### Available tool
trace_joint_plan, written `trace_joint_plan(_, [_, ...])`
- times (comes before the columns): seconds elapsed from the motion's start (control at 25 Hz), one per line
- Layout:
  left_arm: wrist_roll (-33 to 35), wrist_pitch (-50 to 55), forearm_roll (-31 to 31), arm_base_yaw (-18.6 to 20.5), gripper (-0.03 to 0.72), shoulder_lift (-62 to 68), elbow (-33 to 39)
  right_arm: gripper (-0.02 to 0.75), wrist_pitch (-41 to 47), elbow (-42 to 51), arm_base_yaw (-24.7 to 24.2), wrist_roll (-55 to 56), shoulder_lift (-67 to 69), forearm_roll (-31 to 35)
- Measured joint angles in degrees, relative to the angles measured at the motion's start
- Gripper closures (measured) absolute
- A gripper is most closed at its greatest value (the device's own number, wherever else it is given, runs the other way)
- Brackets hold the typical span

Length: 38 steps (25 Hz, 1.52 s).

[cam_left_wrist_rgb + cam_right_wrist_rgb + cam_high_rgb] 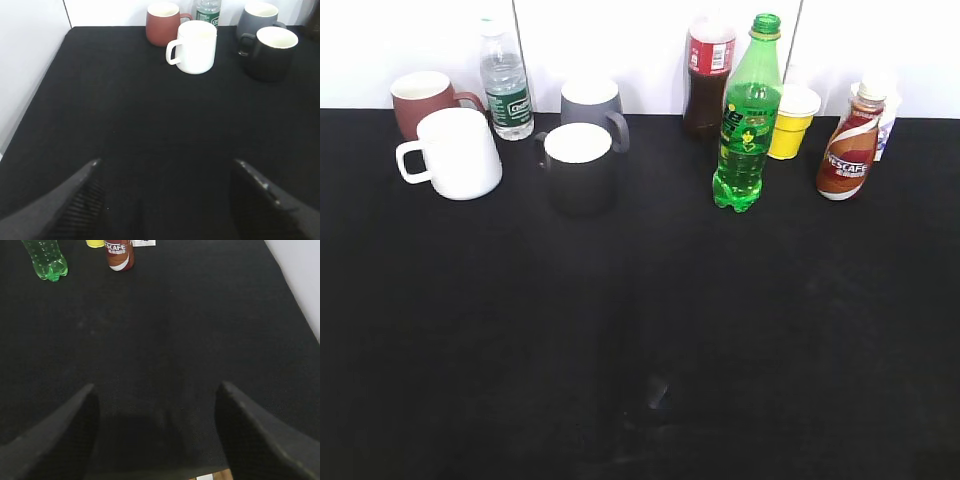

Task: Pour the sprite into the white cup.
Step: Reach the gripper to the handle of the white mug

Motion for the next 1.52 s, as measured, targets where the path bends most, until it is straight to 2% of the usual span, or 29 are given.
trace_joint_plan(0.32, [0.0, -0.1, 0.4, 0.0, 0.100, 0.0, 0.0, 0.200, 0.0, 0.0, 0.0, 0.0, 0.0, 0.0])
trace_joint_plan(0.4, [0.0, -5.1, 0.4, 0.0, 0.100, 0.3, -1.3, 0.200, 0.0, 0.0, 0.0, 0.0, 0.0, 0.0])
trace_joint_plan(0.52, [0.0, -36.9, 1.9, 0.0, 0.146, 9.7, 2.1, 0.200, 0.0, 0.0, 0.0, 0.0, 0.0, 0.0])
trace_joint_plan(0.64, [0.0, -69.7, 3.1, 0.0, 0.188, 31.6, 9.8, 0.200, 0.0, 0.0, 0.0, 0.0, 0.0, 0.0])
trace_joint_plan(0.8, [0.0, -100.7, 3.1, 0.0, 0.189, 68.6, 10.5, 0.200, 0.0, 0.0, 0.0, 0.0, 0.0, 0.0])
trace_joint_plan(0.92, [-0.1, -115.5, 3.6, 0.0, 0.189, 90.6, 9.9, 0.200, 0.0, 0.0, 0.0, 0.0, 0.0, 0.0])
trace_joint_plan(1.0, [-0.1, -120.1, 3.7, 0.0, 0.189, 102.2, 6.0, 0.200, 0.0, 0.0, 0.0, 0.0, 0.0, 0.0])
trace_joint_plan(1.16, [-0.1, -121.3, 3.7, 0.1, 0.189, 117.2, -6.4, 0.200, 0.0, 0.0, 0.0, 0.0, 0.0, 0.0])
trace_joint_plan(1.32, [-0.3, -117.1, 3.8, 2.5, 0.192, 124.4, -16.6, 0.200, 0.0, 0.0, 0.0, 0.0, 0.0, 0.0])
trace_joint_plan(1.52, [-0.6, -112.9, 5.6, 2.8, 0.195, 128.5, -24.4, 0.200, 0.0, 0.0, 0.0, 0.0, 0.0, 0.0])
